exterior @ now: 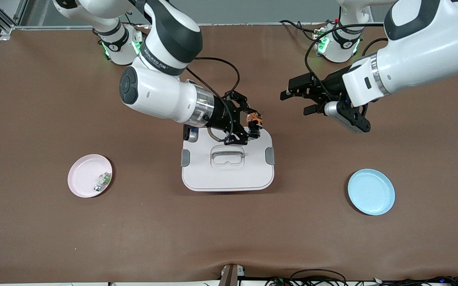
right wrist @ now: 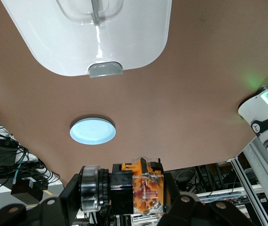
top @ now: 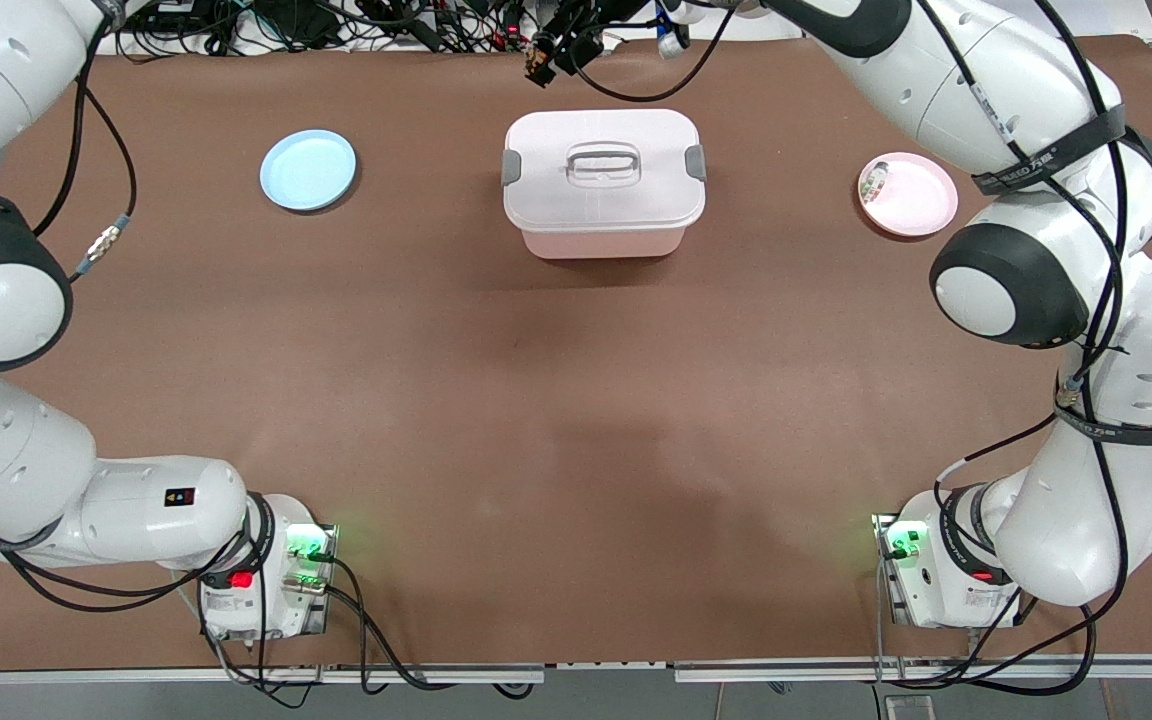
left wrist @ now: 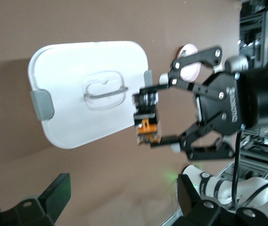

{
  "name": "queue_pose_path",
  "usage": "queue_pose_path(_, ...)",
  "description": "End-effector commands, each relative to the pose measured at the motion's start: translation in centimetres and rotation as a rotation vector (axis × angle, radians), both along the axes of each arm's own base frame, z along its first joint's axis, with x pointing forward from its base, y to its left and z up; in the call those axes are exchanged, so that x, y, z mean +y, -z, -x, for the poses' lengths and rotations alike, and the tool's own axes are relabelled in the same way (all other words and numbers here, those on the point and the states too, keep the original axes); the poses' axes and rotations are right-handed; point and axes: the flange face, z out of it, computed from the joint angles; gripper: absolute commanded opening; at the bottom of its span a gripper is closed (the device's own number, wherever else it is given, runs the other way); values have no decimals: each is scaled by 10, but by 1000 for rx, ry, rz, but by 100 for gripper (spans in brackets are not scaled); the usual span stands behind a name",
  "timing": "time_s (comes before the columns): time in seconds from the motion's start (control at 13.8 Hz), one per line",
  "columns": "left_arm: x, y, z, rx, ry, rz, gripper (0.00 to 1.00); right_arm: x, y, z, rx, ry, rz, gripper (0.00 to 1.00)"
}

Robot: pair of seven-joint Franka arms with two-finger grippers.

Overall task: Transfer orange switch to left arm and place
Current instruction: 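Grasp the switch with the left gripper beside the right gripper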

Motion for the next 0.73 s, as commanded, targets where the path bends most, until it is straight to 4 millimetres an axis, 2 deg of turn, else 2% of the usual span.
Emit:
queue_pose_path(0.0, 0, 17, -12, 19, -12, 43, 100, 5, -5, -2, 5, 23, -21, 0)
queue_pose_path(0.29, -5, 31, -21, 59, -36, 111, 99, 8, -4, -1, 3, 20, -19, 0)
queue_pose_path(0.65, -7, 31, -23, 50, -52, 123, 98, 11, -4, 1, -6, 23, -24, 0)
